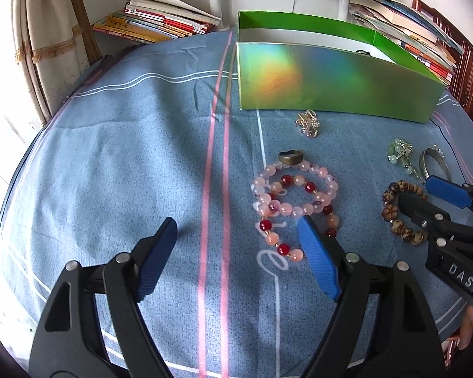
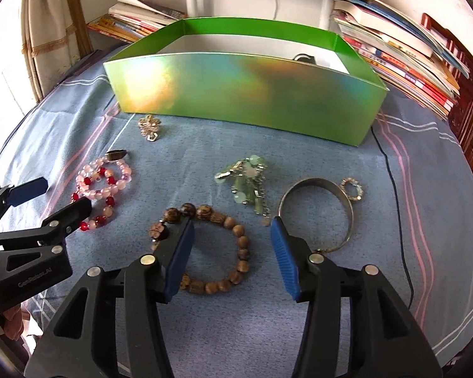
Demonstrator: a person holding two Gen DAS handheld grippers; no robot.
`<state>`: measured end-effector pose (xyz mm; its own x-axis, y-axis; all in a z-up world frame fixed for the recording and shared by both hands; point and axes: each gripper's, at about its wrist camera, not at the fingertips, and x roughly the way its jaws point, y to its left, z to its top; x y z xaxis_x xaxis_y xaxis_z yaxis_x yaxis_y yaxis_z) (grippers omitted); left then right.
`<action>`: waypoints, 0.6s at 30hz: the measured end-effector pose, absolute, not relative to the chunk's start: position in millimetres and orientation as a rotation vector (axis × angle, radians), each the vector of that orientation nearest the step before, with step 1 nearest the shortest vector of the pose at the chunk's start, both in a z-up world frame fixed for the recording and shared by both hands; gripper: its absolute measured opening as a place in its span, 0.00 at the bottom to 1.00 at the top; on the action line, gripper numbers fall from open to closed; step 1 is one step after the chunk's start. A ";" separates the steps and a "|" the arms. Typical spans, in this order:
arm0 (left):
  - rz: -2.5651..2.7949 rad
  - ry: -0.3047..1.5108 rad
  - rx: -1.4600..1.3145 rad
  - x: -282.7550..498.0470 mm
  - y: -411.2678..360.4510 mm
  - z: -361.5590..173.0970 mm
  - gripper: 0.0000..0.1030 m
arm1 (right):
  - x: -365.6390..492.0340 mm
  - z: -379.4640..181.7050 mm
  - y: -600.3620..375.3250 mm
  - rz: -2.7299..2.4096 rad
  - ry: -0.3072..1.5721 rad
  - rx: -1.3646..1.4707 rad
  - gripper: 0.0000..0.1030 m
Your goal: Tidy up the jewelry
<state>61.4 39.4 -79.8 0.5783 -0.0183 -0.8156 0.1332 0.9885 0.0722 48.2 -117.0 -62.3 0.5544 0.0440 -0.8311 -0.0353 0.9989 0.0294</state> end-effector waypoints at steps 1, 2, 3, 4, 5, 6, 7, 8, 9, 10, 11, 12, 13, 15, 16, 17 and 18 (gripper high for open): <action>-0.089 0.953 0.124 60.5 39.6 -80.0 0.76 | 47.2 -62.1 -119.2 0.042 0.980 0.013 0.43; -0.088 0.955 0.117 59.9 39.7 -80.0 0.76 | 46.2 -61.7 -120.9 0.035 0.978 0.015 0.36; -0.090 0.957 0.113 59.2 39.4 -80.1 0.76 | 45.2 -61.3 -123.0 0.030 0.977 0.022 0.33; -0.093 0.958 0.112 58.6 39.8 -80.1 0.76 | 44.6 -61.0 -124.9 0.024 0.977 0.027 0.28; -0.098 0.960 0.111 57.9 39.0 -80.0 0.75 | 44.2 -60.9 -126.6 0.019 0.977 0.030 0.23; -0.107 0.959 0.109 56.4 37.4 -79.8 0.72 | 43.2 -60.7 -128.3 0.015 0.977 0.031 0.21; -0.114 0.957 0.110 55.3 36.1 -79.5 0.70 | 42.6 -60.7 -129.4 0.012 0.977 0.033 0.18; -0.128 0.952 0.116 53.4 33.4 -79.0 0.66 | 41.9 -60.7 -130.5 0.009 0.977 0.035 0.17; -0.141 0.945 0.126 51.2 30.1 -78.5 0.61 | 41.0 -60.7 -131.1 0.008 0.976 0.036 0.16; -0.148 0.939 0.135 49.3 26.8 -78.3 0.58 | 40.2 -60.9 -131.0 0.008 0.975 0.035 0.16; -0.156 0.934 0.145 47.8 24.1 -78.1 0.54 | 39.6 -61.0 -130.3 0.007 0.974 0.032 0.16; -0.166 0.929 0.155 45.9 21.0 -77.9 0.52 | 39.3 -61.0 -129.1 0.005 0.974 0.025 0.16; -0.170 0.929 0.158 45.2 19.3 -77.8 0.52 | 39.2 -61.1 -128.5 0.003 0.974 0.021 0.16; -0.179 0.930 0.157 44.3 17.2 -77.7 0.53 | 39.1 -61.1 -127.7 -0.002 0.974 0.020 0.16; -0.180 0.930 0.157 44.1 17.2 -78.0 0.54 | 39.1 -61.2 -127.3 -0.003 0.974 0.020 0.16; -0.178 0.931 0.157 43.8 17.7 -78.4 0.57 | 38.6 -61.2 -127.6 -0.003 0.974 0.020 0.17; -0.175 0.932 0.157 43.8 18.3 -78.5 0.60 | 38.3 -61.3 -127.8 -0.004 0.974 0.023 0.17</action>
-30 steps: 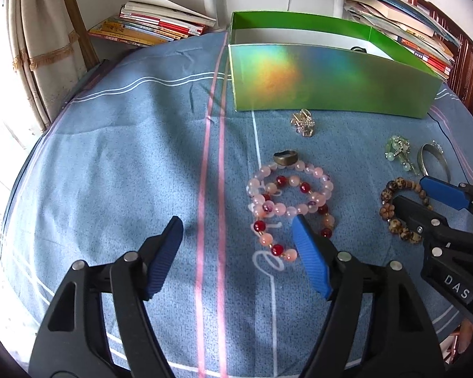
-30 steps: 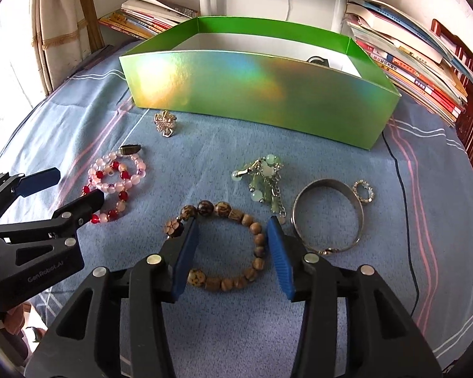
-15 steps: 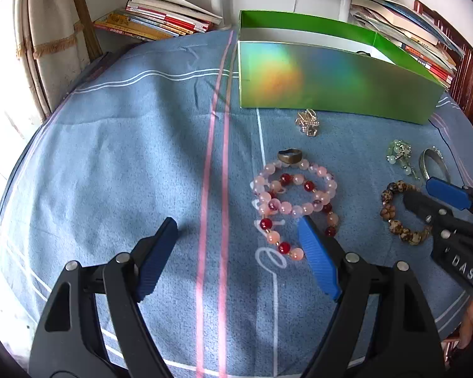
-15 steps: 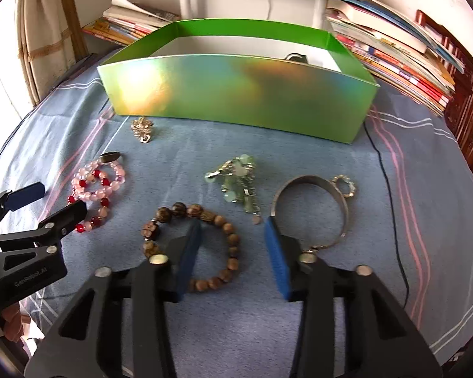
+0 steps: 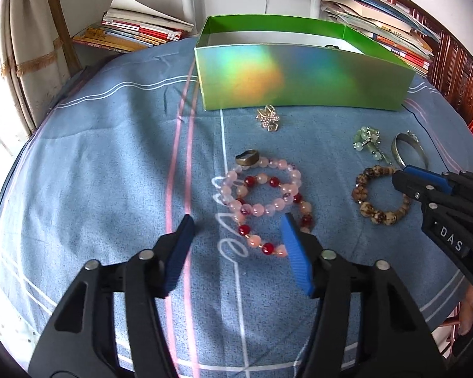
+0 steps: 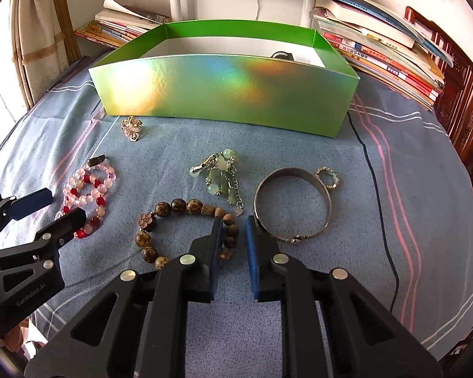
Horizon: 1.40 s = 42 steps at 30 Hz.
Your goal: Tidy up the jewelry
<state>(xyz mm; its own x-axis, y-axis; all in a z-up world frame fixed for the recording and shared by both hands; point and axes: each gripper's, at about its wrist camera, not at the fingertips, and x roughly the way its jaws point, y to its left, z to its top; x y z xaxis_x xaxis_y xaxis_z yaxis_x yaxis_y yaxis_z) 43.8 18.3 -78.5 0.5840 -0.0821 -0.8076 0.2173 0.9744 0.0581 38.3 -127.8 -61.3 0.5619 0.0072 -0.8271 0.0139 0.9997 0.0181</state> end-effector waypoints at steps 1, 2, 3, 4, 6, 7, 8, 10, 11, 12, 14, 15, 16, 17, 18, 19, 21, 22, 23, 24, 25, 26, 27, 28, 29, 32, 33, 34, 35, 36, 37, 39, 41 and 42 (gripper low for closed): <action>-0.172 0.934 0.154 44.9 19.9 -78.9 0.62 | 38.4 -61.3 -128.0 -0.005 0.974 0.024 0.17; -0.170 0.936 0.150 45.3 20.6 -79.3 0.63 | 38.3 -61.4 -128.2 -0.006 0.974 0.025 0.17; -0.170 0.937 0.146 46.0 21.4 -79.6 0.64 | 38.2 -61.4 -128.1 -0.006 0.973 0.026 0.17; -0.169 0.938 0.145 46.3 22.7 -79.7 0.65 | 38.0 -61.4 -128.4 -0.007 0.973 0.026 0.18; -0.158 0.941 0.143 47.6 24.8 -80.4 0.73 | 37.9 -61.5 -128.5 -0.012 0.972 0.027 0.20; -0.151 0.943 0.140 48.4 25.9 -80.7 0.75 | 38.2 -61.5 -128.9 -0.013 0.972 0.030 0.21; -0.147 0.947 0.132 49.0 26.9 -81.3 0.77 | 38.0 -61.5 -129.3 -0.013 0.971 0.032 0.23; -0.150 0.956 0.114 49.9 29.1 -82.1 0.78 | 37.9 -61.5 -129.9 -0.013 0.970 0.035 0.24; -0.150 0.956 0.113 50.1 29.3 -82.4 0.79 | 37.8 -61.5 -130.1 -0.014 0.970 0.034 0.25; -0.150 0.956 0.112 49.9 29.5 -82.5 0.81 | 37.7 -61.6 -130.3 -0.014 0.969 0.034 0.25; -0.158 0.957 0.108 49.5 28.5 -83.6 0.85 | 37.3 -61.6 -129.9 -0.014 0.967 0.035 0.25; -0.165 0.956 0.108 49.3 27.6 -84.3 0.89 | 37.2 -61.6 -129.8 -0.014 0.966 0.035 0.25; -0.172 0.954 0.110 48.9 26.4 -84.9 0.90 | 37.6 -61.5 -129.5 -0.014 0.966 0.036 0.25; -0.177 0.953 0.111 47.7 25.1 -85.6 0.92 | 37.5 -61.6 -129.5 -0.014 0.966 0.036 0.25; -0.186 0.951 0.115 46.7 23.4 -86.0 0.93 | 37.6 -61.5 -129.5 -0.014 0.966 0.037 0.25; -0.191 0.950 0.118 46.0 22.2 -86.1 0.93 | 37.6 -61.6 -129.5 -0.014 0.966 0.039 0.26; -0.201 0.951 0.125 44.6 20.1 -86.4 0.94 | 37.3 -61.5 -129.5 -0.015 0.965 0.038 0.26; -0.203 0.954 0.127 44.4 19.6 -86.6 0.94 | 37.1 -61.5 -129.1 -0.015 0.965 0.038 0.27; -0.207 0.958 0.130 44.1 19.1 -86.6 0.94 | 36.9 -61.6 -128.7 -0.015 0.964 0.038 0.28; -0.209 0.959 0.132 43.9 18.5 -86.6 0.95 | 36.9 -61.6 -128.6 -0.014 0.963 0.037 0.28; -0.210 0.961 0.133 44.2 18.3 -86.7 0.95 | 37.1 -61.6 -128.7 -0.015 0.963 0.037 0.28; -0.211 0.963 0.134 44.6 18.1 -86.7 0.95 | 36.9 -61.5 -128.8 -0.014 0.962 0.037 0.28; -0.209 0.964 0.133 44.8 18.0 -86.7 0.96 | 36.7 -61.5 -128.3 -0.015 0.962 0.037 0.28; -0.208 0.965 0.134 45.7 16.9 -86.6 0.96 | 36.8 -61.5 -128.3 -0.014 0.961 0.036 0.28; -0.207 0.966 0.135 46.1 16.9 -86.7 0.96 | 36.9 -61.5 -128.6 -0.013 0.960 0.038 0.28; -0.209 0.967 0.132 46.8 17.6 -86.3 0.95 | 36.3 -61.4 -128.3 -0.007 0.958 0.036 0.28; -0.210 0.966 0.132 46.7 17.8 -85.9 0.94 | 35.8 -61.5 -128.3 -0.004 0.957 0.036 0.28; -0.211 0.964 0.133 46.6 16.7 -85.6 0.92 | 35.5 -61.4 -127.6 0.005 0.956 0.034 0.25; -0.215 0.959 0.135 45.4 15.2 -84.5 0.86 | 34.9 -61.2 -126.9 0.012 0.955 0.033 0.22; -0.220 0.955 0.137 44.2 13.8 -83.6 0.80 | 34.3 -61.1 -125.9 0.016 0.955 0.032 0.20; -0.230 0.950 0.141 42.9 11.8 -82.1 0.77 | 33.9 -60.9 -125.1 0.020 0.954 0.029 0.20; -0.242 0.944 0.146 40.4 8.5 -80.4 0.62 | 33.4 -61.0 -124.5 0.021 0.954 0.027 0.20; -0.253 0.939 0.151 38.3 6.2 -79.0 0.53 | 33.2 -60.9 -124.5 0.022 0.958 0.029 0.20; -0.257 0.937 0.153 37.2 5.3 -78.7 0.50 | 33.2 -60.8 -124.3 0.022 0.961 0.029 0.20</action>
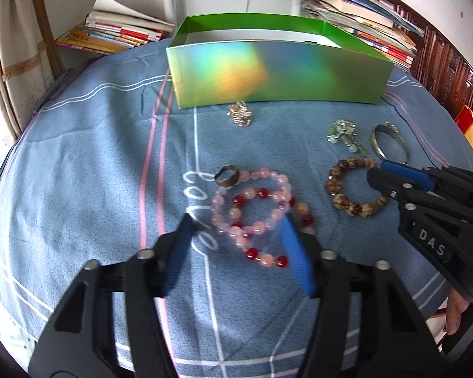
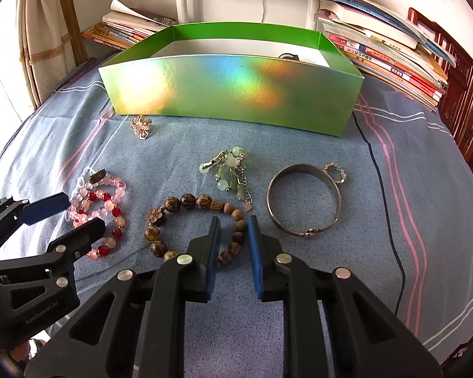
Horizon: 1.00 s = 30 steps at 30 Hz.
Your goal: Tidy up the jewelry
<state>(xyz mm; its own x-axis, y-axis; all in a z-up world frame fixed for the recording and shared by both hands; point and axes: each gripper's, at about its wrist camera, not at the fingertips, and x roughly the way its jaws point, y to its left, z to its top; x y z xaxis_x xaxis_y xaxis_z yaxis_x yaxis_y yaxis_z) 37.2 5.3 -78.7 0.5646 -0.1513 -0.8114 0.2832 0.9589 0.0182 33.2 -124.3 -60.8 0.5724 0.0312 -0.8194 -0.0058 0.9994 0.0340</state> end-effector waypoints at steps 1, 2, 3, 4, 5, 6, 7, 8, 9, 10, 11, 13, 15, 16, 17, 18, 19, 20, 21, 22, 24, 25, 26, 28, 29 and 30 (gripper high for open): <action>-0.257 0.935 0.152 35.8 4.3 -78.6 0.49 | 33.6 -60.7 -124.5 0.021 0.964 0.029 0.20; -0.257 0.933 0.153 34.5 4.0 -78.4 0.47 | 34.0 -60.5 -124.5 0.021 0.967 0.027 0.20; -0.259 0.931 0.153 33.1 4.0 -78.1 0.45 | 34.5 -60.3 -124.6 0.020 0.972 0.027 0.20; -0.262 0.931 0.154 31.4 3.8 -77.8 0.43 | 34.6 -60.2 -124.9 0.018 0.975 0.028 0.20; -0.264 0.931 0.156 30.8 3.9 -78.1 0.42 | 34.7 -60.1 -125.0 0.016 0.977 0.028 0.20; -0.265 0.932 0.157 29.9 4.3 -78.2 0.42 | 35.1 -59.7 -124.6 0.013 0.978 0.027 0.20; -0.267 0.932 0.155 29.1 5.3 -78.2 0.42 | 35.1 -58.8 -123.4 0.013 0.977 0.023 0.20; -0.267 0.931 0.154 28.1 6.5 -78.3 0.42 | 35.1 -58.2 -122.1 0.014 0.977 0.017 0.20; -0.269 0.930 0.153 27.6 7.7 -78.3 0.42 | 35.1 -57.2 -120.1 0.014 0.977 0.010 0.20; -0.272 0.928 0.153 26.4 8.5 -78.4 0.42 | 35.3 -56.1 -117.5 0.014 0.978 0.000 0.20; -0.275 0.927 0.151 25.8 9.6 -78.4 0.42 | 35.4 -55.3 -114.7 0.015 0.979 -0.005 0.20; -0.282 0.926 0.150 25.4 11.5 -78.3 0.42 | 36.4 -53.9 -108.8 0.022 0.984 -0.015 0.20; -0.286 0.925 0.149 25.0 13.9 -78.3 0.42 | 36.9 -53.5 -103.0 0.029 0.985 -0.027 0.20; -0.287 0.925 0.147 25.4 15.5 -78.4 0.42 | 37.2 -53.1 -99.0 0.035 0.985 -0.033 0.20; -0.287 0.926 0.146 25.5 16.9 -78.1 0.42 | 37.6 -52.5 -95.6 0.039 0.984 -0.037 0.20; -0.285 0.926 0.144 25.6 18.9 -78.1 0.42 | 38.8 -52.2 -93.8 0.048 0.986 -0.036 0.20; -0.285 0.926 0.143 25.9 19.8 -78.2 0.42 | 40.5 -52.3 -90.8 0.065 0.992 -0.032 0.20; -0.285 0.927 0.141 26.3 21.0 -78.1 0.43 | 42.0 -52.9 -88.3 0.077 0.998 -0.031 0.20; -0.284 0.927 0.141 26.4 22.6 -78.2 0.43 | 44.9 -54.9 -85.4 0.088 1.011 -0.029 0.20; -0.284 0.927 0.141 26.9 23.2 -78.2 0.43 | 46.6 -56.6 -83.2 0.087 1.016 -0.030 0.20; -0.285 0.926 0.142 27.4 24.8 -78.2 0.44 | 49.4 -58.4 -80.9 0.081 1.020 -0.032 0.20; -0.285 0.926 0.145 27.6 25.2 -78.2 0.44 | 49.9 -58.2 -79.7 0.081 1.021 -0.033 0.20; -0.284 0.926 0.147 28.2 24.8 -78.3 0.45 | 50.5 -58.3 -79.8 0.080 1.022 -0.032 0.20; -0.281 0.926 0.150 29.6 24.6 -78.5 0.47 | 50.6 -58.2 -82.6 0.073 1.024 -0.027 0.20; -0.280 0.927 0.151 30.6 24.3 -78.6 0.49 | 50.0 -58.0 -84.8 0.067 1.024 -0.026 0.21; -0.277 0.926 0.151 31.6 24.2 -78.9 0.50 | 49.6 -58.3 -86.6 0.062 1.023 -0.024 0.21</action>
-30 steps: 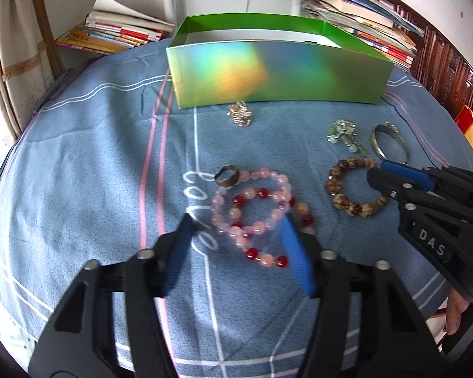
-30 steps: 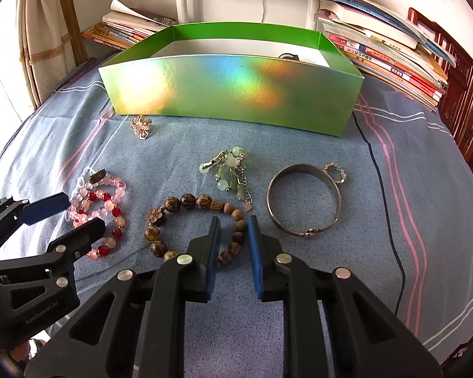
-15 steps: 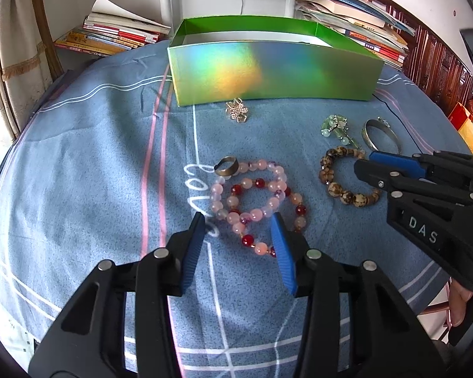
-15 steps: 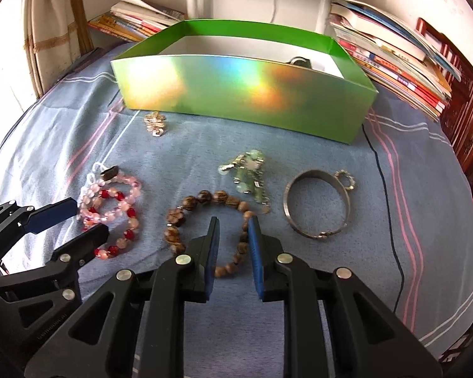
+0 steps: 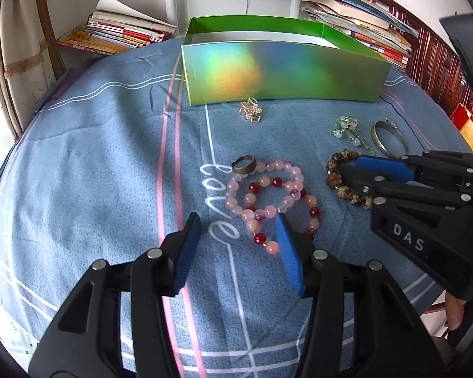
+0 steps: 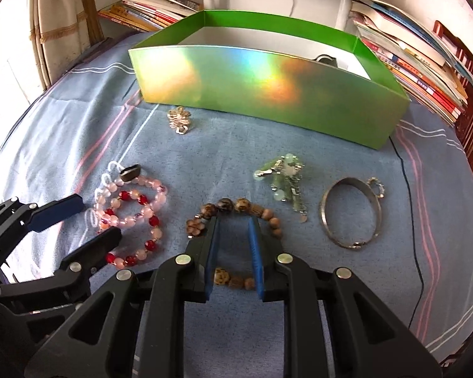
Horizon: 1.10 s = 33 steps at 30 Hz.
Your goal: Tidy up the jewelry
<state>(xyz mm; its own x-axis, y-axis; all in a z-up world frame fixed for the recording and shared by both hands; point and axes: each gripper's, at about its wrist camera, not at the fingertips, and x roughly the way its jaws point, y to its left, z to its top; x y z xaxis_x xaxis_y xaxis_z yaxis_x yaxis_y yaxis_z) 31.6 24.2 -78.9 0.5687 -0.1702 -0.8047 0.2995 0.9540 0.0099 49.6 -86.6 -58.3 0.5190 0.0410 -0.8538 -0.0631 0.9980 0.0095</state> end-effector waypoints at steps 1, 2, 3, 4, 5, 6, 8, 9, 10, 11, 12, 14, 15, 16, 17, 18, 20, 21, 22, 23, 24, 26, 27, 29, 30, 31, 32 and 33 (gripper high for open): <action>-0.276 0.926 0.151 32.0 24.3 -78.9 0.51 | 48.7 -58.4 -89.9 0.056 1.023 -0.017 0.24; -0.274 0.925 0.151 32.9 24.3 -79.1 0.52 | 47.8 -58.8 -93.0 0.051 1.022 -0.012 0.27; -0.270 0.925 0.151 34.1 24.4 -79.2 0.54 | 47.3 -59.0 -95.7 0.048 1.022 -0.008 0.29; -0.268 0.926 0.151 35.3 24.6 -79.3 0.55 | 45.7 -59.2 -99.3 0.044 1.025 -0.001 0.32; -0.266 0.926 0.150 36.5 24.7 -79.4 0.55 | 43.5 -58.9 -103.2 0.042 1.028 0.008 0.32; -0.263 0.927 0.149 37.5 24.7 -79.4 0.56 | 41.3 -58.5 -106.2 0.043 1.032 0.013 0.32; -0.254 0.929 0.149 39.7 24.0 -79.4 0.58 | 36.5 -57.9 -111.7 0.046 1.034 0.020 0.32; -0.249 0.931 0.149 41.2 23.3 -79.4 0.58 | 34.0 -58.0 -114.7 0.046 1.034 0.020 0.32; -0.245 0.932 0.149 42.0 22.7 -79.3 0.59 | 32.3 -58.4 -116.9 0.046 1.034 0.021 0.32; -0.243 0.933 0.149 42.2 22.6 -79.3 0.59 | 30.4 -58.8 -119.6 0.045 1.033 0.024 0.32; -0.239 0.935 0.149 43.3 22.0 -79.2 0.59 | 28.6 -58.4 -122.6 0.043 1.030 0.029 0.32; -0.234 0.938 0.148 44.5 21.0 -79.3 0.59 | 25.9 -56.7 -127.0 0.040 1.019 0.036 0.32; -0.232 0.939 0.148 45.0 20.8 -79.3 0.59 | 25.3 -55.5 -129.1 0.037 1.012 0.040 0.32; -0.229 0.943 0.147 46.0 20.5 -79.0 0.59 | 23.8 -52.5 -131.4 0.034 1.000 0.041 0.32; -0.230 0.946 0.145 46.6 20.1 -78.9 0.58 | 22.5 -50.5 -133.5 0.029 0.993 0.036 0.32; -0.231 0.947 0.144 47.2 19.9 -78.9 0.57 | 21.9 -49.7 -136.0 0.018 0.995 0.028 0.32; -0.232 0.951 0.143 48.8 19.1 -78.7 0.57 | 22.2 -50.9 -142.9 -0.002 1.007 0.030 0.32; -0.235 0.954 0.140 49.9 19.3 -78.5 0.56 | 21.9 -53.3 -146.5 -0.006 1.016 0.038 0.32; -0.239 0.958 0.136 50.7 19.7 -78.2 0.56 | 22.0 -55.7 -148.5 -0.008 1.024 0.040 0.32; -0.243 0.959 0.134 51.1 20.0 -78.1 0.56 | 22.0 -57.8 -149.7 -0.012 1.028 0.040 0.32; -0.253 0.963 0.127 52.3 20.9 -77.6 0.56 | 22.2 -59.8 -150.9 -0.014 1.031 0.044 0.32; -0.267 0.971 0.113 54.6 22.2 -76.9 0.56 | 21.2 -60.3 -150.5 -0.015 1.022 0.043 0.32; -0.272 0.975 0.104 56.3 23.1 -76.6 0.56 | 21.7 -60.5 -150.7 -0.015 1.019 0.043 0.32; -0.265 0.974 0.114 57.4 22.0 -77.0 0.51 | 23.0 -61.1 -149.7 -0.016 1.013 0.041 0.32; -0.249 0.967 0.143 56.9 19.4 -77.5 0.44 | 23.4 -61.1 -148.7 -0.016 1.010 0.039 0.32; -0.252 0.963 0.150 56.4 17.8 -77.1 0.39 | 23.6 -61.2 -147.6 -0.014 1.007 0.037 0.31; -0.260 0.962 0.148 56.0 16.7 -76.4 0.26 | 23.7 -61.3 -146.0 -0.005 1.003 0.035 0.22; -0.262 0.963 0.149 55.5 15.5 -75.7 0.13 | 23.8 -61.2 -144.3 0.010 1.000 0.037 0.17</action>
<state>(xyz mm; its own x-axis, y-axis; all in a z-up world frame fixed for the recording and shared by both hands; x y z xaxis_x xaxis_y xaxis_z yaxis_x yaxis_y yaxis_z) 55.5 15.5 -75.7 0.5428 -0.1539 -0.8256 0.2855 0.9583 0.0091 23.8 -144.3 -61.2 0.5399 0.0258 -0.8413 0.0084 0.9993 0.0360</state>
